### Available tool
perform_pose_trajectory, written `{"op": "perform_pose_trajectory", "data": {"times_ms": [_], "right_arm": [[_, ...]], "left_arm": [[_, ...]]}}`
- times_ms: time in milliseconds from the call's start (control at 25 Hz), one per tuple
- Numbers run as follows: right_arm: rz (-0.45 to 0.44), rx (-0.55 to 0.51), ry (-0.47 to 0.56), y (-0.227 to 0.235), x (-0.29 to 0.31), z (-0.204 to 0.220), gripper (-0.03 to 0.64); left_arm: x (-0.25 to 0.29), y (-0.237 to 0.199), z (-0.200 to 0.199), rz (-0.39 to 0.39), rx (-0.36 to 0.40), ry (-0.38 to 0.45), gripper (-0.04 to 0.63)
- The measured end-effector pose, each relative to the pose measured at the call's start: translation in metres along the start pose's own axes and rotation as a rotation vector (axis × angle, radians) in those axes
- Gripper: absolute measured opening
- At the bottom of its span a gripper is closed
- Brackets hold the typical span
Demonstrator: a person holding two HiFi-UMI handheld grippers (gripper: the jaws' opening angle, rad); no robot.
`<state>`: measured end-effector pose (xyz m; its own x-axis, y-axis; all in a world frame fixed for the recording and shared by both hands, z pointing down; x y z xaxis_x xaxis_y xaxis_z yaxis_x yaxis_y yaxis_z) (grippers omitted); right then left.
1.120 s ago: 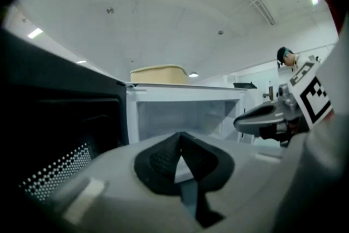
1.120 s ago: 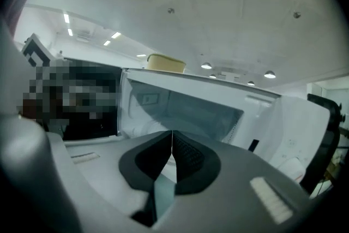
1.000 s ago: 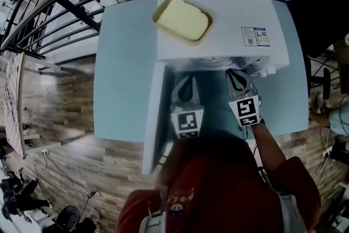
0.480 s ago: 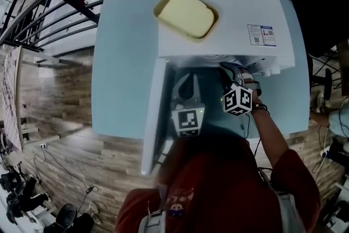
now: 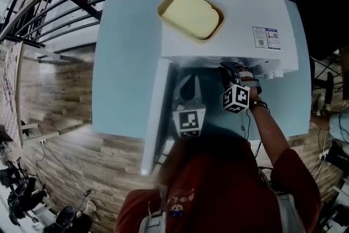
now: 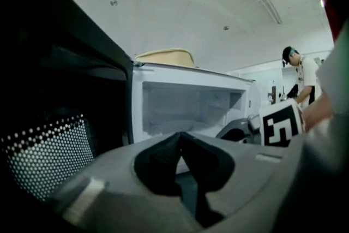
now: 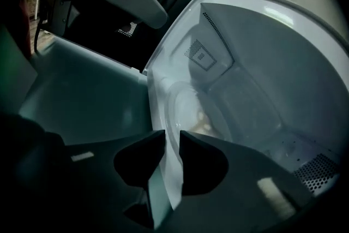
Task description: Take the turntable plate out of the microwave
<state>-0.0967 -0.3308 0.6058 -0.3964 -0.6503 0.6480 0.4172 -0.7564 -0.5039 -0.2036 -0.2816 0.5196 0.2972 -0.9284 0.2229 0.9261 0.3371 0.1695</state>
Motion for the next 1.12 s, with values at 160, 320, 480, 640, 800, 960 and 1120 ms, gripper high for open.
{"op": "perform_pose_trajectory", "data": {"times_ms": [160, 320, 480, 640, 800, 960, 1120], "right_arm": [[0.038, -0.025, -0.005, 0.004, 0.0, 0.0, 0.086], [0.091, -0.088, -0.032, 0.01, 0.003, -0.002, 0.086], [0.17, -0.211, -0.035, 0.009, 0.011, -0.01, 0.084], [0.227, -0.272, -0.062, 0.007, 0.022, -0.017, 0.083], [0.27, -0.236, -0.126, 0.018, 0.036, -0.018, 0.083], [0.204, -0.242, -0.124, 0.015, 0.042, -0.028, 0.069], [0.183, -0.244, -0.149, 0.014, 0.045, -0.028, 0.046]], "left_arm": [[0.001, 0.0, 0.002, -0.001, 0.004, -0.001, -0.002], [0.002, 0.001, 0.002, 0.005, 0.003, -0.011, -0.002], [0.002, 0.002, 0.003, 0.008, 0.005, -0.018, -0.002], [0.002, 0.003, 0.004, 0.009, 0.003, -0.02, -0.002], [-0.001, -0.001, 0.003, -0.004, 0.003, -0.012, -0.002], [-0.004, -0.006, 0.003, -0.016, 0.009, -0.015, -0.002], [-0.004, -0.009, 0.001, -0.029, 0.008, -0.009, -0.002]]}}
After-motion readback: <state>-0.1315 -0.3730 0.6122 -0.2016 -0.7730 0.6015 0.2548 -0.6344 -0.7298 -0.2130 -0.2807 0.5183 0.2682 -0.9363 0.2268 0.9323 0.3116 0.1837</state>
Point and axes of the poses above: the fingertips, and each gripper's own axes: x forward along the fingers, y to its right, z out of its underside, the point moved 3 cm from there along -x, backward along the fingers, and after that the axes turned 10 degrees about x, right-handed, at the moved point
